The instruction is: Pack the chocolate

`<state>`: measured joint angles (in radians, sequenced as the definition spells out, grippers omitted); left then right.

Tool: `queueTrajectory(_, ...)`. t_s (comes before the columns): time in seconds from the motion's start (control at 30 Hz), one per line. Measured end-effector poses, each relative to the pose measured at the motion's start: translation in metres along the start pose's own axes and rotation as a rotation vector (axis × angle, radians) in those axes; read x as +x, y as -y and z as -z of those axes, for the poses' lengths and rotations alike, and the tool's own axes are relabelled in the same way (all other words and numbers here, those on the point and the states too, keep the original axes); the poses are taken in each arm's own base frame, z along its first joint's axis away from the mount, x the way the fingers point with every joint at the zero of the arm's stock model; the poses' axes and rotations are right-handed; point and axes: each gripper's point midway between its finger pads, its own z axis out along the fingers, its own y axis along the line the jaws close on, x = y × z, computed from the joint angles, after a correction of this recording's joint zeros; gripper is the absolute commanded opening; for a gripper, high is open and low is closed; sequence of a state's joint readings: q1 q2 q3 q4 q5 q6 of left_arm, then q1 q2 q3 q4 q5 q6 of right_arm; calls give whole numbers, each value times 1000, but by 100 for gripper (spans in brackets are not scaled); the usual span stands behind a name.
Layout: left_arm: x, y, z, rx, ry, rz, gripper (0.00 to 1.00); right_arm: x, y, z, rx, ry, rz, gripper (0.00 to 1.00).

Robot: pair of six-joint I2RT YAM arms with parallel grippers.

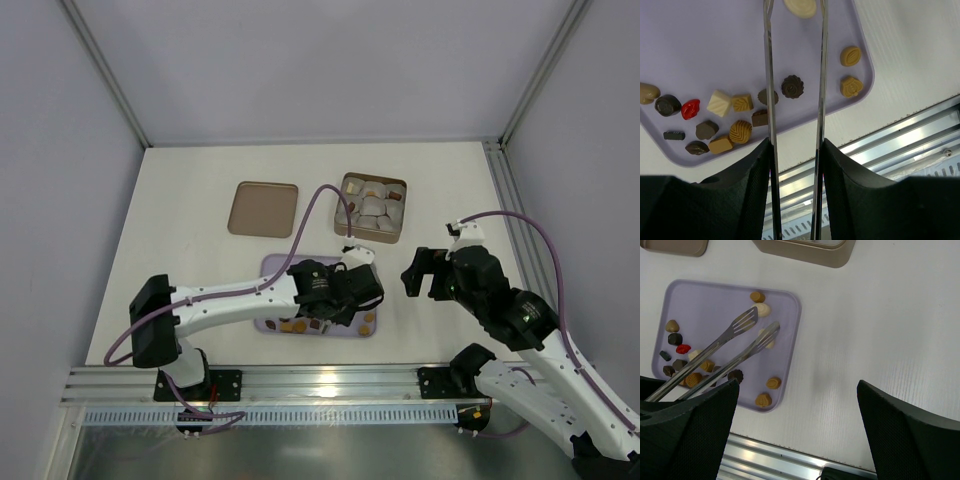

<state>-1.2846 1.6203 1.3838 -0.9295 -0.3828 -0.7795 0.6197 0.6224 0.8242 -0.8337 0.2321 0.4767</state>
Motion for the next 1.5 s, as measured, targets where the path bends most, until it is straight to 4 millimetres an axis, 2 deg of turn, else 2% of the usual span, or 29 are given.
queueTrajectory(0.7, 24, 6, -4, 2, -39, -20, 43, 0, -1, 0, -4, -2, 0, 100)
queueTrajectory(1.5, 25, 3, -7, -8, -33, -29, 36, 1, -3, 0, -16, -8, -1, 100)
